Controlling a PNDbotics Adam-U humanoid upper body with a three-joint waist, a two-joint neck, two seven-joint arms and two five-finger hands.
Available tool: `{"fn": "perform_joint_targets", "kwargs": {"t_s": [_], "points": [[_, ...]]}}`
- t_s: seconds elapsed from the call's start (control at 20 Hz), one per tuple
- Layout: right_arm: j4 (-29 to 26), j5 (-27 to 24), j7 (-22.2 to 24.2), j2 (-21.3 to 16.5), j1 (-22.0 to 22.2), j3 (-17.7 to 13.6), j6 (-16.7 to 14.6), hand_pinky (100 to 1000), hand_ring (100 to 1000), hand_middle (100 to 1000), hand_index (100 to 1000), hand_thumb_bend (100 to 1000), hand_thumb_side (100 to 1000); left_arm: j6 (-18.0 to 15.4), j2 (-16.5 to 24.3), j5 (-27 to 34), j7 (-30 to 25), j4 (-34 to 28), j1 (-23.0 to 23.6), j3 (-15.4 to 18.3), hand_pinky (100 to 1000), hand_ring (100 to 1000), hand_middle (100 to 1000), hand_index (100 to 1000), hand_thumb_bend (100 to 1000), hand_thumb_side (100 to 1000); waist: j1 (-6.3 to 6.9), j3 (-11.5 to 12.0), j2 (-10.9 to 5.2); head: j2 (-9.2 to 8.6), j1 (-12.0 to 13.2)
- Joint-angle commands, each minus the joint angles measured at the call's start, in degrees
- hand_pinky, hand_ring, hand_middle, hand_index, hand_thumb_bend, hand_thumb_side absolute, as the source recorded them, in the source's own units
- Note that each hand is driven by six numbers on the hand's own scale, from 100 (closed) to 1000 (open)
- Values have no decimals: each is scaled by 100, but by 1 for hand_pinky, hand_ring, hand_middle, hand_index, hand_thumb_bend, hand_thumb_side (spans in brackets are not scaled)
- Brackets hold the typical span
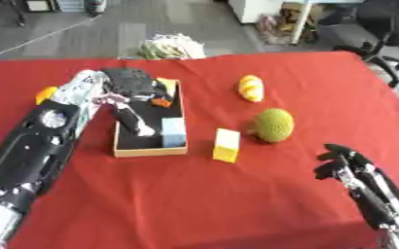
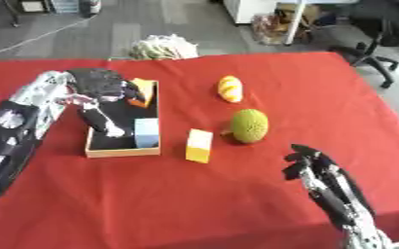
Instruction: Pick up objects on the table and place them in the box.
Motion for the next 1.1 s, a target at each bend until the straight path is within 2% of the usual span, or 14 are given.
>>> {"fn": "perform_joint_targets", "kwargs": {"t_s": [0.05,0.1,0.2,0.25,0.35,0.55,0.7,0.9,1.1], "points": [[-39,0,-1,-78,-41,-25,-11,596,614,657,834,100,537,74,364,500,-50,-350,-170,183,810,752,785,922,251,612,-27,22,-65,-20,-38],[-38,4,-5,-79,-39,-28,-10,596,614,657,834,100,538,114,474,689,-115,-441,-194,223,811,752,785,922,254,597,-23,33,-63,-20,-45],[-38,12,-15,-83,-38,-36,-8,596,614,657,834,100,541,254,719,958,-251,-569,-247,321,815,756,787,920,279,492,-11,61,-57,-20,-54],[-40,16,-18,-84,-41,-39,-8,596,614,657,834,100,539,353,835,1012,-316,-578,-271,379,819,761,794,923,317,425,-4,72,-53,-20,-59],[-44,20,-22,-85,-47,-46,-6,596,614,657,834,100,542,554,1028,1003,-409,-461,-298,534,821,762,797,924,340,361,7,81,-43,-20,-74],[-45,31,-36,-94,-50,-58,-5,596,614,657,834,100,543,957,1213,676,-361,103,-319,939,810,753,790,920,315,347,21,71,-30,-20,-105],[-45,34,-37,-90,-57,-53,-3,596,614,657,834,100,542,1280,1188,231,-128,688,-317,1188,799,745,782,914,308,357,20,71,-22,-20,-99],[-44,25,-24,-90,-66,-43,-11,596,614,657,834,100,535,1621,1049,-405,219,1291,-303,1383,784,736,772,901,336,383,-1,51,-22,-20,-90],[-35,21,-22,-83,-56,-39,-20,596,614,657,834,100,536,1934,926,-886,675,1633,-275,1517,768,720,763,891,330,382,-27,-11,-15,-20,-78]]}}
